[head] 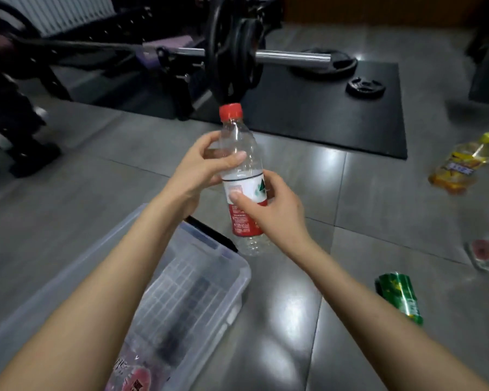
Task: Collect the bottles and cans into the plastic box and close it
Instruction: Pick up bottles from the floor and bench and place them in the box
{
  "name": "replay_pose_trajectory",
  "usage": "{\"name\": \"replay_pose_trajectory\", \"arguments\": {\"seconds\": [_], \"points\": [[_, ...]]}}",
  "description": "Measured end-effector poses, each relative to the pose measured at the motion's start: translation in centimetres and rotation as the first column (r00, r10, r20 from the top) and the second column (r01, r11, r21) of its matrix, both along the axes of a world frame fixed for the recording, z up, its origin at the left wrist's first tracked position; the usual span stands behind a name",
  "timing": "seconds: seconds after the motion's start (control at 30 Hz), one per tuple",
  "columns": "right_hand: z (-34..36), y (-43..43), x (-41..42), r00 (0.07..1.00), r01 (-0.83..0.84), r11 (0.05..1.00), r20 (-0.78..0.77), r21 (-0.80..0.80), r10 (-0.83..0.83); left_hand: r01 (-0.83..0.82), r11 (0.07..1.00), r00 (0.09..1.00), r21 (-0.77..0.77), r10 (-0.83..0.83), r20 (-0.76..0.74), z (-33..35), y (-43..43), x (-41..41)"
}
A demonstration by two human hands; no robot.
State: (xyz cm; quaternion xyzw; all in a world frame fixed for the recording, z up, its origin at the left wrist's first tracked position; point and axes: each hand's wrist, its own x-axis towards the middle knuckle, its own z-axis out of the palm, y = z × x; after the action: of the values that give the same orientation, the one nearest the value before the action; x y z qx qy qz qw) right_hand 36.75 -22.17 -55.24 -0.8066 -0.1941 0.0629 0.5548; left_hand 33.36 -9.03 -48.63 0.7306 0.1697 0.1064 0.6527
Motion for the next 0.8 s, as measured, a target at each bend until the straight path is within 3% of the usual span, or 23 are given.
{"name": "replay_pose_trajectory", "arguments": {"seconds": [0.1,0.17,0.23,0.3,0.37,0.43,0.57,0.7,0.8], "points": [[0.6,4.7,-2.7,0.981,-0.177,0.984,-0.072,0.01,0.178,-0.188,0.982,0.982,-0.002,0.188,0.023,-0.3,3.7,-4.5],[-0.5,7.3,-5.2,0.947,-0.304,0.95,-0.133,-0.068,0.293,-0.368,0.93,0.93,-0.015,0.368,-0.014,-2.0,5.4,-8.3],[-2.2,9.1,-8.0,0.892,-0.439,0.873,-0.216,-0.212,0.397,-0.52,0.854,0.847,-0.018,0.513,-0.139,-5.2,6.3,-12.7],[-4.5,10.2,-10.5,0.798,-0.594,0.74,-0.351,-0.316,0.491,-0.573,0.819,0.777,0.03,0.555,-0.295,-8.9,6.5,-16.7],[-6.6,11.0,-12.3,0.728,-0.682,0.611,-0.458,-0.402,0.511,-0.524,0.848,0.749,0.081,0.504,-0.43,-12.0,6.7,-19.7],[-8.7,12.5,-13.0,0.724,-0.69,0.522,-0.503,-0.502,0.472,-0.428,0.895,0.736,0.124,0.425,-0.527,-14.4,7.4,-21.1],[-12.0,15.9,-13.5,0.749,-0.662,0.423,-0.545,-0.619,0.376,-0.171,0.922,0.763,0.348,0.347,-0.545,-17.8,9.3,-21.0],[-14.4,16.9,-15.6,0.672,-0.706,0.08,-0.629,-0.704,0.391,0.108,0.916,0.778,0.387,0.164,-0.606,-19.3,9.7,-21.0],[-15.5,16.8,-16.0,0.628,-0.716,-0.057,-0.677,-0.696,0.384,0.244,0.911,0.722,0.334,0.06,-0.69,-20.5,9.5,-20.7]]}}
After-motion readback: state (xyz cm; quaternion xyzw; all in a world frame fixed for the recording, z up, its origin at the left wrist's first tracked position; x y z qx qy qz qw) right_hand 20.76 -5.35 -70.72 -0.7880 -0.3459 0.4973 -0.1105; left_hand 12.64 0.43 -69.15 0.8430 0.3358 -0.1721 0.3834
